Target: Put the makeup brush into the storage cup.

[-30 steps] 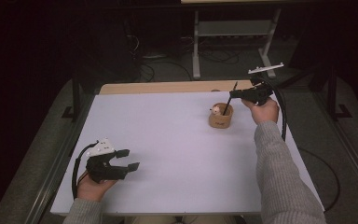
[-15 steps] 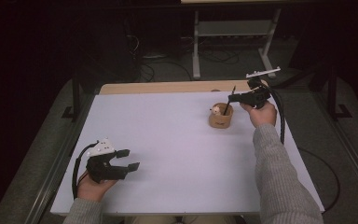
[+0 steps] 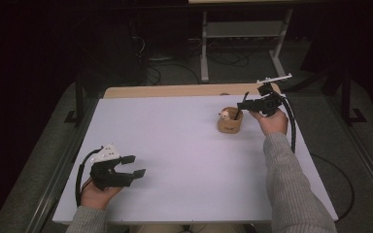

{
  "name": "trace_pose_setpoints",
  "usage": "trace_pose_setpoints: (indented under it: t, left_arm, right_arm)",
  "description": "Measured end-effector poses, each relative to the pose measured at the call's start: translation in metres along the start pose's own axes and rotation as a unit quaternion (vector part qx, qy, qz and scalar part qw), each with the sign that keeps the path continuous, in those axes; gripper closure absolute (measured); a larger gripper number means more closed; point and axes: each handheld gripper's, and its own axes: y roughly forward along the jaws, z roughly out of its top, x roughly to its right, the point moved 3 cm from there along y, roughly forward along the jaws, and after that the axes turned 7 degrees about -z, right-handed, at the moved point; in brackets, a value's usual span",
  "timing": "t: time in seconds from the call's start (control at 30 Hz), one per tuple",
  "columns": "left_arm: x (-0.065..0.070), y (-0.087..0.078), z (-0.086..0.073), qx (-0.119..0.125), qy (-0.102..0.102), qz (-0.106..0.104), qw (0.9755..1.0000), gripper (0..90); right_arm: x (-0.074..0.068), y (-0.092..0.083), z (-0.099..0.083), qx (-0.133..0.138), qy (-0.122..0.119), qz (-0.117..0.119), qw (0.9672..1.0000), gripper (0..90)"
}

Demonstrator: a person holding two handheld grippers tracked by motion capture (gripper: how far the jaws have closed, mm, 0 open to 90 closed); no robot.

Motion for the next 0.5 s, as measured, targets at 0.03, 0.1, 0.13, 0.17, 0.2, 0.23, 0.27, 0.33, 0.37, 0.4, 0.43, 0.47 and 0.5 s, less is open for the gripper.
trace_pose_setpoints:
  t: [0.03, 0.1, 0.13, 0.17, 0.2, 0.23, 0.27, 0.33, 0.37, 0.4, 0.43, 0.47, 0.5]
  left_arm:
    - [0.000, 0.000, 0.000, 0.000, 0.000, 0.000, 1.0000, 32.7]
    - [0.000, 0.000, 0.000, 0.000, 0.000, 0.000, 1.0000, 32.6]
    - [0.000, 0.000, 0.000, 0.000, 0.000, 0.000, 1.0000, 32.6]
    - [0.000, 0.000, 0.000, 0.000, -0.001, 0.001, 1.0000, 32.6]
    - [0.000, 0.000, 0.000, 0.000, 0.000, 0.001, 1.0000, 32.6]
    - [-0.001, 0.000, 0.000, 0.000, 0.000, 0.002, 1.0000, 32.6]
    - [-0.001, 0.001, 0.000, -0.001, 0.000, 0.002, 1.0000, 32.5]
    - [-0.001, 0.001, 0.000, -0.001, 0.000, 0.002, 1.0000, 32.4]
    - [-0.001, 0.001, 0.000, -0.002, 0.001, 0.002, 1.0000, 32.4]
    - [-0.001, 0.001, 0.000, -0.003, 0.002, 0.004, 1.0000, 32.4]
    - [-0.001, 0.001, 0.000, -0.004, 0.002, 0.005, 1.0000, 32.4]
    - [-0.002, 0.001, 0.000, -0.004, 0.003, 0.006, 1.0000, 32.3]
    - [-0.002, 0.001, 0.000, -0.004, 0.001, 0.005, 1.0000, 32.2]
  right_arm:
    - [0.000, -0.002, -0.002, 0.005, 0.002, -0.001, 1.0000, 59.6]
    - [-0.001, -0.003, -0.005, 0.006, 0.000, 0.002, 1.0000, 58.7]
    - [-0.002, -0.004, -0.006, 0.006, -0.001, 0.002, 1.0000, 58.3]
    - [-0.003, -0.004, -0.008, 0.007, -0.004, 0.002, 1.0000, 58.0]
    - [-0.003, -0.005, -0.009, 0.005, -0.005, 0.003, 1.0000, 57.8]
    - [-0.004, -0.005, -0.011, 0.005, -0.007, 0.005, 1.0000, 57.5]
    - [-0.004, -0.006, -0.012, 0.004, -0.008, 0.006, 0.9999, 57.2]
    - [-0.006, -0.008, -0.014, 0.007, -0.010, 0.009, 0.9999, 56.5]
    - [-0.006, -0.008, -0.015, 0.009, -0.010, 0.010, 0.9999, 55.9]
    - [-0.007, -0.009, -0.017, 0.011, -0.010, 0.013, 0.9998, 55.6]
    - [-0.008, -0.011, -0.018, 0.013, -0.011, 0.016, 0.9997, 55.4]
    - [-0.009, -0.011, -0.019, 0.015, -0.011, 0.017, 0.9997, 55.0]
    - [-0.009, -0.012, -0.020, 0.016, -0.013, 0.019, 0.9996, 54.7]
